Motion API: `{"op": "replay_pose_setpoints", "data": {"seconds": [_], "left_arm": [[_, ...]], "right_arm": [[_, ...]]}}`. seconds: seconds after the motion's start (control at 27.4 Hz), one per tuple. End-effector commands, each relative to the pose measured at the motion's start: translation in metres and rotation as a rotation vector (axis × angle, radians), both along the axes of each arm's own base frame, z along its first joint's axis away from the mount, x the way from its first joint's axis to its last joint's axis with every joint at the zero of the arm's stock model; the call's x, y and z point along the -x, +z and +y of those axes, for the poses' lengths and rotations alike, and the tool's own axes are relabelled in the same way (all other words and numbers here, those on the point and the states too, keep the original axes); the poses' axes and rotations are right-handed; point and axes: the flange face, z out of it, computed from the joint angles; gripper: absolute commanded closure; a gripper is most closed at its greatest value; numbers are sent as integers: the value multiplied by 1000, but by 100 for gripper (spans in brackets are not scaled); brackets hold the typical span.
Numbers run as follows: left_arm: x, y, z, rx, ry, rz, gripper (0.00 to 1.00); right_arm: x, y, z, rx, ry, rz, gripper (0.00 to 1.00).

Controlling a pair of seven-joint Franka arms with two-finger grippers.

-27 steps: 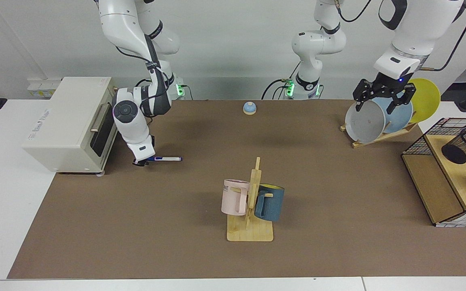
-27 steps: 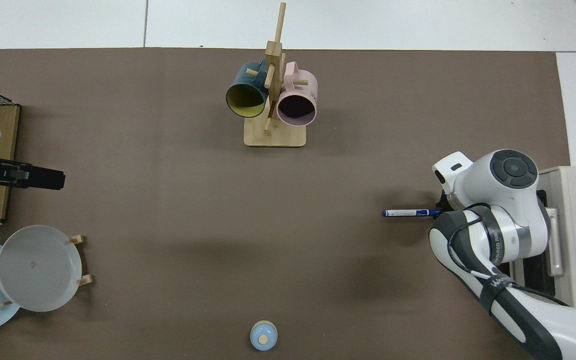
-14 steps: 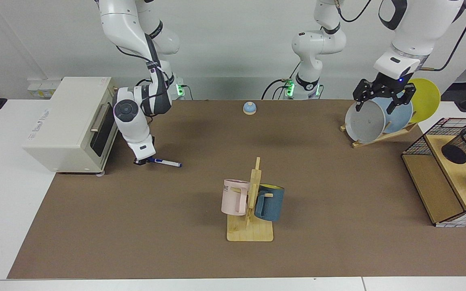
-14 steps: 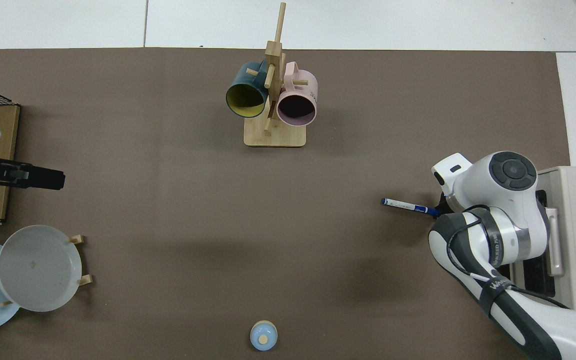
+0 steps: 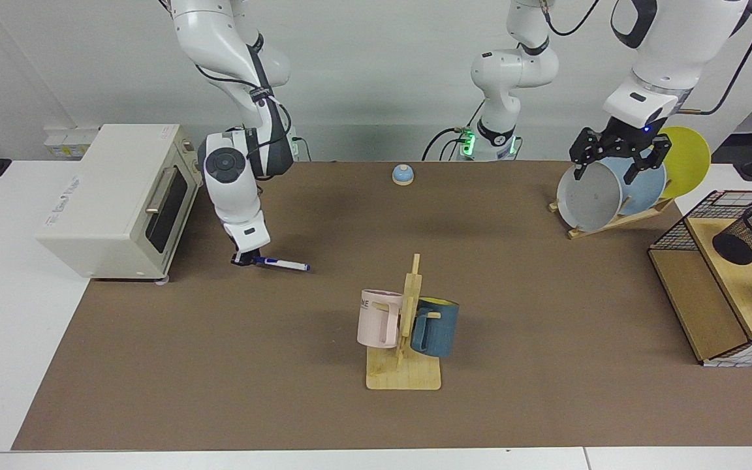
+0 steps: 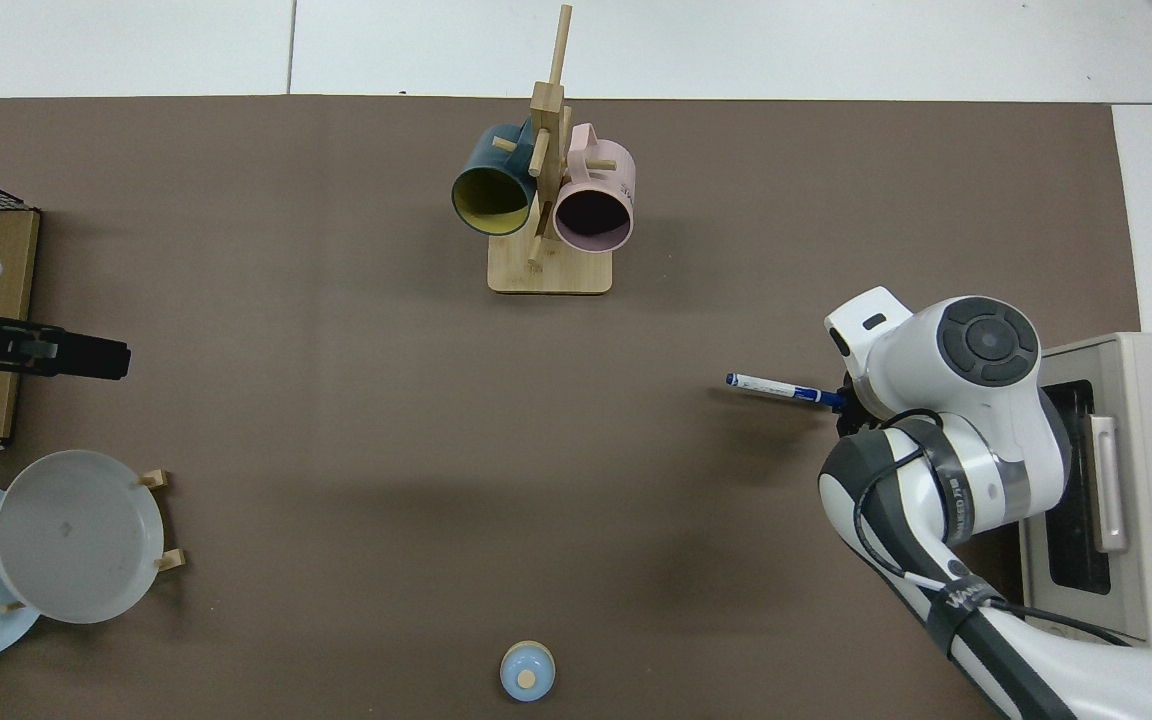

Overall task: Put markers into pen holder
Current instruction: 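Lift the marker with the right gripper while the left gripper reaches in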

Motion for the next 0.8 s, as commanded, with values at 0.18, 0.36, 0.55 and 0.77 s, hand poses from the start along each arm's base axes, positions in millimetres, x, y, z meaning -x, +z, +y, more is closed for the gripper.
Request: {"op": "replay_pose_setpoints", "data": {"seconds": [0.18,0.36,0.55,0.77], "left_arm": [[4,6,2,-12,-1,-3,0],[5,6,-13,-9,-26,-1,0],[5,6,-24,-2,-47,-11,0],[7,8,-54,20,-97,-22,0]], "right_arm": [[-4,50,55,-70,-55,-65,100],[1,74,78,-78,-74,-61,100],[7,89,101,-91,-92,-64,100],[10,97,119,-122,-120,-67,100]]}}
